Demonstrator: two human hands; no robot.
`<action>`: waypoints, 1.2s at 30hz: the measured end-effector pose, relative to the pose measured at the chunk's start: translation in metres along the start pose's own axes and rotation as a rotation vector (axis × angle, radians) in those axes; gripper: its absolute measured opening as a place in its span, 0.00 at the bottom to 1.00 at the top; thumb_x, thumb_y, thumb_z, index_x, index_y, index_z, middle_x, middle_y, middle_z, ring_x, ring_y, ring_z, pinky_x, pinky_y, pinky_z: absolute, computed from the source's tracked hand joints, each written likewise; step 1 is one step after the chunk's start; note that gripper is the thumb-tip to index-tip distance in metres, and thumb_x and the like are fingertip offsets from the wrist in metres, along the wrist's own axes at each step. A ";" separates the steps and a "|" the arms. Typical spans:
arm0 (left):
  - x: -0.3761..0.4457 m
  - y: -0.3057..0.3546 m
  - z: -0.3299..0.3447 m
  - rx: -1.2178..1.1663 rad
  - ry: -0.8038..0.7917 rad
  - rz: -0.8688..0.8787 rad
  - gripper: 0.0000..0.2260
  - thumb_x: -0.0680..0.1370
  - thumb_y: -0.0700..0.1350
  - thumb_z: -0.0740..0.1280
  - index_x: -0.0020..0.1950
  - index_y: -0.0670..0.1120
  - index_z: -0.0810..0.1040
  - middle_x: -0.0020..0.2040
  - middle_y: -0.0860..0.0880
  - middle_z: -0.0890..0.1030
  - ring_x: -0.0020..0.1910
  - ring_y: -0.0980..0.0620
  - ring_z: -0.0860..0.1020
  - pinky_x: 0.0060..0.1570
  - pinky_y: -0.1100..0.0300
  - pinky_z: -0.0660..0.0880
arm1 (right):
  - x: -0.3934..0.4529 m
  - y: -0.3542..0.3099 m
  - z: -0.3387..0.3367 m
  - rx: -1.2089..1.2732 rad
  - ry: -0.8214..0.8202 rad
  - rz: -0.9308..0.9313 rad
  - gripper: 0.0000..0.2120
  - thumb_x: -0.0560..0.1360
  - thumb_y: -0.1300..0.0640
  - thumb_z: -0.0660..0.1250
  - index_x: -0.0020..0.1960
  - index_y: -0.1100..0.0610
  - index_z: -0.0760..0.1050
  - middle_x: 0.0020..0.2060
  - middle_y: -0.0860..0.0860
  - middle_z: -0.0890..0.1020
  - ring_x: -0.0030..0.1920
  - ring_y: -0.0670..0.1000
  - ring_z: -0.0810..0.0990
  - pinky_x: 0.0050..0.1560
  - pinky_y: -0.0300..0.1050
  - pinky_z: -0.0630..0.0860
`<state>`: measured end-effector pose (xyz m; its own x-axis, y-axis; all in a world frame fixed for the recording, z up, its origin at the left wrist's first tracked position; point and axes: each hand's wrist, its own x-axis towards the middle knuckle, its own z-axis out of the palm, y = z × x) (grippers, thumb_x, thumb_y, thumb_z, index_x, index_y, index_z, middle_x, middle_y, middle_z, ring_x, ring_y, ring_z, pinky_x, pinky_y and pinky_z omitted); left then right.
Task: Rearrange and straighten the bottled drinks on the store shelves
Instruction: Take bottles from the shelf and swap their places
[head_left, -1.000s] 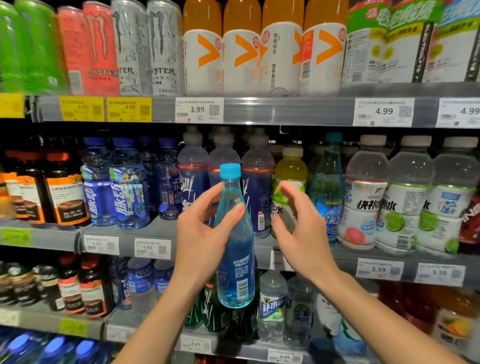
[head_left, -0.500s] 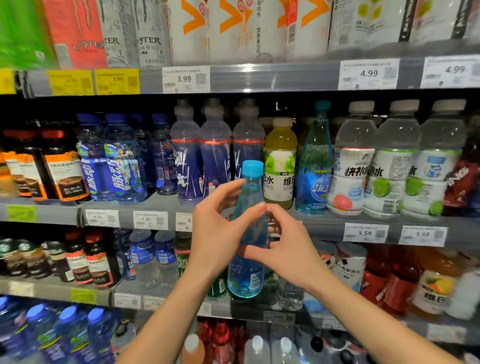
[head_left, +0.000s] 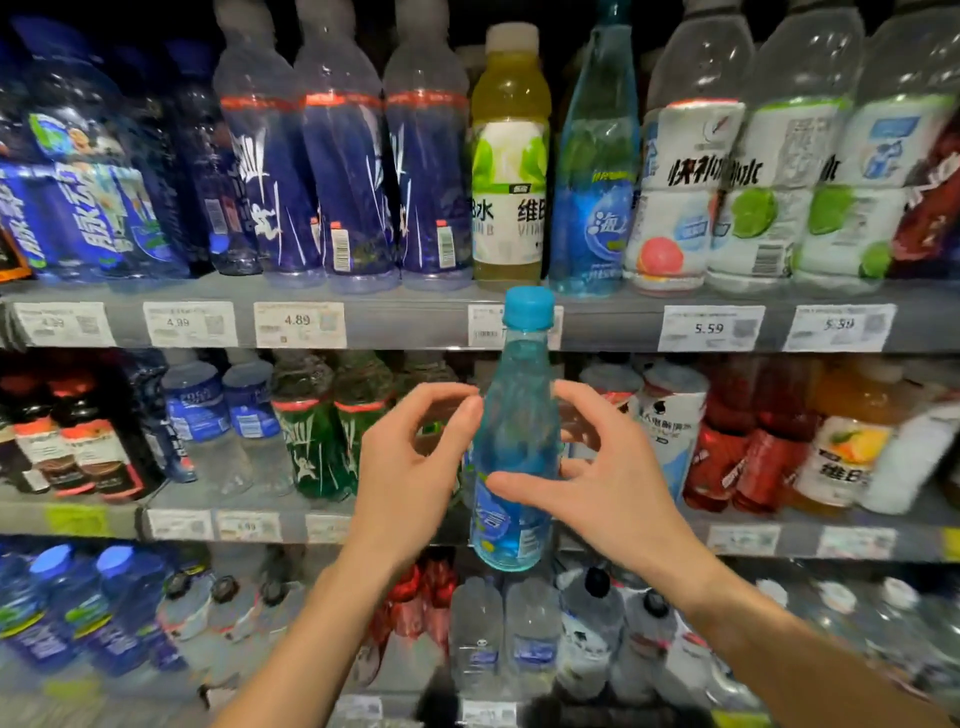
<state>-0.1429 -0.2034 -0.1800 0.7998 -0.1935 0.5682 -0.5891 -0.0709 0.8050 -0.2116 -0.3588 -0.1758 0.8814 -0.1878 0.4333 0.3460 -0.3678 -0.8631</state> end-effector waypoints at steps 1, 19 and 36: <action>-0.004 -0.007 0.003 0.003 -0.009 -0.012 0.07 0.78 0.48 0.67 0.51 0.48 0.82 0.47 0.55 0.85 0.49 0.56 0.82 0.51 0.57 0.79 | -0.003 0.006 -0.002 -0.007 0.005 -0.006 0.31 0.61 0.55 0.84 0.59 0.44 0.76 0.53 0.37 0.82 0.55 0.43 0.83 0.49 0.45 0.83; -0.007 -0.089 0.035 0.393 0.105 0.179 0.18 0.73 0.43 0.75 0.60 0.49 0.75 0.55 0.55 0.74 0.40 0.58 0.79 0.38 0.54 0.77 | -0.006 0.082 -0.006 -0.039 0.112 -0.009 0.31 0.59 0.53 0.84 0.60 0.48 0.77 0.53 0.43 0.84 0.55 0.43 0.83 0.49 0.37 0.80; 0.042 -0.072 0.062 0.660 0.018 -0.018 0.24 0.70 0.52 0.77 0.56 0.47 0.68 0.52 0.47 0.79 0.53 0.42 0.78 0.44 0.52 0.74 | -0.013 0.087 -0.027 -0.028 0.142 0.067 0.31 0.59 0.61 0.84 0.57 0.46 0.77 0.51 0.42 0.84 0.55 0.43 0.82 0.53 0.45 0.78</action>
<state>-0.0743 -0.2668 -0.2244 0.8088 -0.1709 0.5627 -0.5180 -0.6601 0.5440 -0.2018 -0.4125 -0.2496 0.8472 -0.3391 0.4090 0.2770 -0.3749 -0.8847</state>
